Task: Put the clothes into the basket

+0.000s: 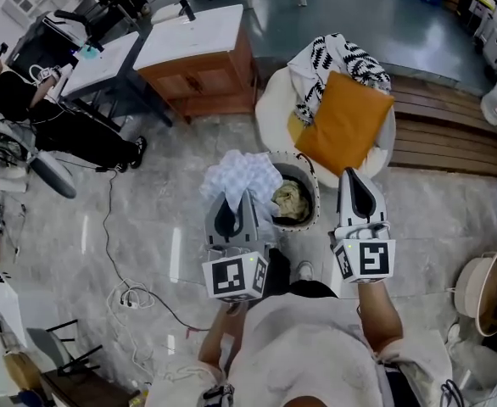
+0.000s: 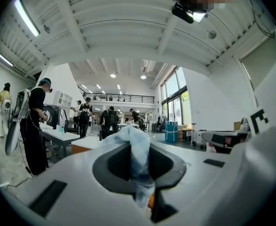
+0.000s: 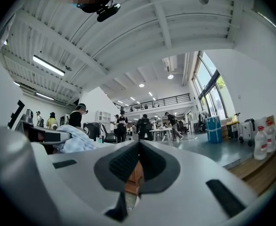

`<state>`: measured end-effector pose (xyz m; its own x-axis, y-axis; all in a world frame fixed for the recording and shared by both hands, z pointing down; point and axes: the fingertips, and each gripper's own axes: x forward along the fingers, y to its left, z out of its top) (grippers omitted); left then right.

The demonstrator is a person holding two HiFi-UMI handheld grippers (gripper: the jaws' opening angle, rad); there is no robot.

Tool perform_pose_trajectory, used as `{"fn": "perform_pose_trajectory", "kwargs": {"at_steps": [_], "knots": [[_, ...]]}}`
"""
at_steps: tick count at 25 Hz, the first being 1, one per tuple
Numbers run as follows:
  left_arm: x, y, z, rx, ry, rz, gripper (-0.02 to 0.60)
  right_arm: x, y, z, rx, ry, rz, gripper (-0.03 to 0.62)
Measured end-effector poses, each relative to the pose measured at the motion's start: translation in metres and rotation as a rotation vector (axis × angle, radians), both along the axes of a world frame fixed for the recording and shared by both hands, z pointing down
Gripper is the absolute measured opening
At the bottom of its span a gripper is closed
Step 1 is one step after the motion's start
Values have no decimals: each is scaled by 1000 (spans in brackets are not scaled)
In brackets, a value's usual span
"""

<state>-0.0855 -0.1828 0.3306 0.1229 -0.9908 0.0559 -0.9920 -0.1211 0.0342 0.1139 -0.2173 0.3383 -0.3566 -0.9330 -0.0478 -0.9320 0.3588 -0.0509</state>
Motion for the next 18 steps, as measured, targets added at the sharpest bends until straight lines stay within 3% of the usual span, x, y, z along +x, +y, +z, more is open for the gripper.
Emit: {"fn": "perform_pose_trajectory", "kwargs": {"at_steps": [18], "knots": [[-23, -112, 105, -199, -3, 155, 52, -68, -102, 58, -123, 106, 13, -12]]}}
